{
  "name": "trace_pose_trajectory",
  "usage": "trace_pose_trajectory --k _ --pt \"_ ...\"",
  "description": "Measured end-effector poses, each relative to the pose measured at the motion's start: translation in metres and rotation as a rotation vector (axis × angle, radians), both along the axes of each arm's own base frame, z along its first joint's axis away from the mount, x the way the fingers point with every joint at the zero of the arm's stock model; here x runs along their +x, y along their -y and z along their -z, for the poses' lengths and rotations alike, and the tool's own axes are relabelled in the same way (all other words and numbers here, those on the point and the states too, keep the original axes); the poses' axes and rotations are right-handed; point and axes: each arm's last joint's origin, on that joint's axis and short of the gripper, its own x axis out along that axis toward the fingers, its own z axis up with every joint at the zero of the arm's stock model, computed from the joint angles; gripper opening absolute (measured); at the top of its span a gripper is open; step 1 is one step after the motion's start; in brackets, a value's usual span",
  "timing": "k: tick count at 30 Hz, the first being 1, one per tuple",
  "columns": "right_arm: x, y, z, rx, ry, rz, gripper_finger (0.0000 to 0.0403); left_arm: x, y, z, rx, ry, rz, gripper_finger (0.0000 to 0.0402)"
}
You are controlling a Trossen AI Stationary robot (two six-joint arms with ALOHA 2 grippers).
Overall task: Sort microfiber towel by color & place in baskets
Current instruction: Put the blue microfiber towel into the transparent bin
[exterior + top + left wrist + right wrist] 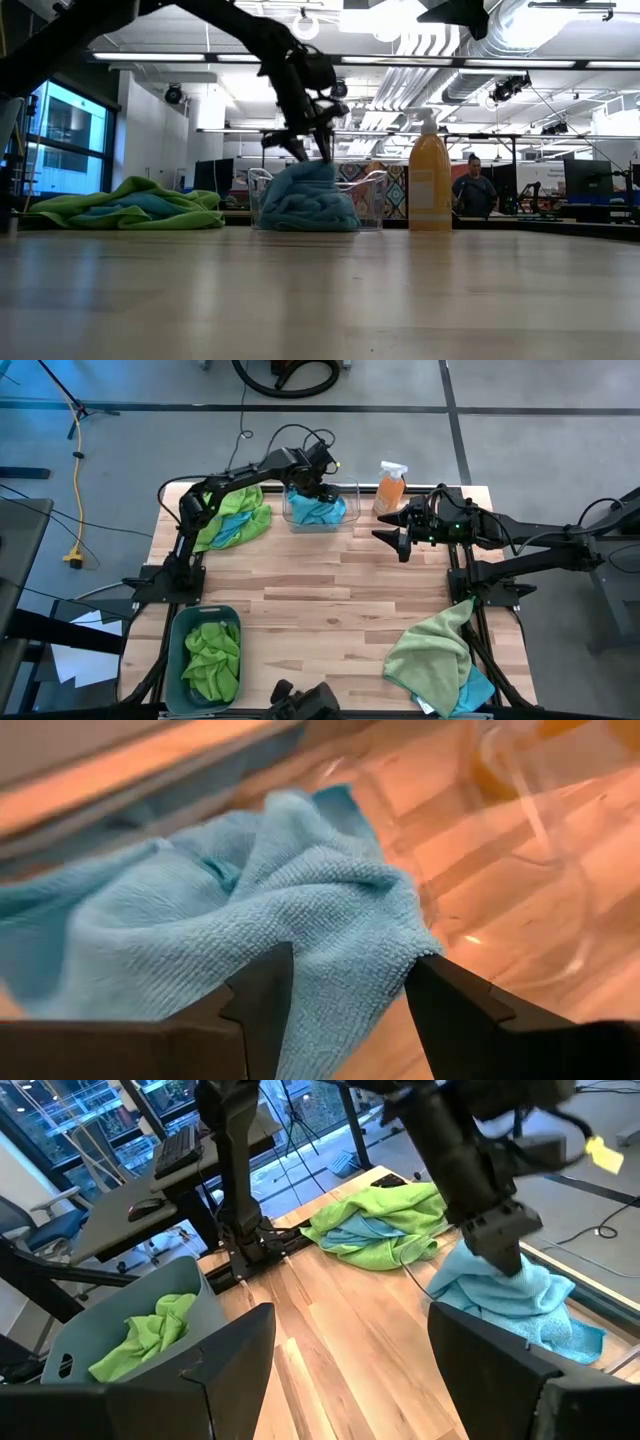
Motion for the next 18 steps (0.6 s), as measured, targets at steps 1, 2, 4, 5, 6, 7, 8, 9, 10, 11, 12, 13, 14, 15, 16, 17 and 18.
trace_pose_trajectory --k 1,2,4,5,6,7,8,9,10,11,12,13,14,15,16,17,18 --pt "0.0 0.0 0.0 0.0 0.0 0.0 0.0259 -0.002 0.0 -0.005 0.02 0.001 -0.001 0.0179" --pt "0.0 0.0 0.0 0.0 0.0 0.0 0.0259 -0.004 0.001 -0.01 0.043 0.002 -0.003 0.0179" --pt "0.0 0.0 0.0 0.0 0.0 0.0 0.0259 -0.009 0.002 -0.021 0.076 0.006 -0.002 0.0179" --pt "0.0 0.0 0.0 0.0 0.0 0.0 0.0259 -0.011 0.002 -0.027 0.089 0.014 0.001 0.0179" --pt "0.0 0.0 0.0 0.0 0.0 0.0 0.0259 -0.013 0.003 -0.032 0.1 0.024 0.002 0.0179" --pt "0.0 0.0 0.0 0.0 0.0 0.0 0.0259 -0.015 0.003 -0.037 0.109 0.031 0.007 0.0179" --pt "0.0 0.0 0.0 0.0 0.0 0.0 0.0259 -0.018 0.004 -0.042 0.12 0.039 0.012 0.0179" --pt "0.0 0.0 0.0 0.0 0.0 0.0 0.0259 -0.021 0.005 -0.047 0.13 0.044 0.019 0.0179" --pt "0.0 0.0 0.0 0.0 0.0 0.0 0.0259 -0.023 0.006 -0.053 0.14 0.049 0.026 0.0179" --pt "0.0 0.0 0.0 0.0 0.0 0.0 0.0259 -0.026 0.007 -0.058 0.155 0.055 0.031 0.0179" --pt "0.0 0.0 0.0 0.0 0.0 0.0 0.0259 -0.028 0.008 -0.063 0.174 0.057 0.032 0.0179" --pt "0.0 0.0 0.0 0.0 0.0 0.001 0.0259 -0.03 0.009 -0.067 0.196 0.053 0.027 0.0179" --pt "0.0 0.0 0.0 -0.001 0.0 0.005 0.0259 -0.032 0.009 -0.07 0.217 0.047 0.016 0.0179" --pt "0.0 0.0 0.0 -0.004 0.0 0.012 0.0259 -0.033 0.009 -0.071 0.23 0.042 0.008 0.0179" --pt "0.0 0.001 0.0 -0.006 0.0 0.021 0.0259 -0.033 0.009 -0.071 0.231 0.039 0.008 0.0179" --pt "0.0 0.001 0.0 -0.008 -0.001 0.028 0.0259 -0.033 0.009 -0.071 0.227 0.034 0.01 0.0179" --pt "0.0 0.001 0.0 -0.009 -0.001 0.033 0.0259 -0.032 0.01 -0.069 0.219 0.024 0.014 0.0179"
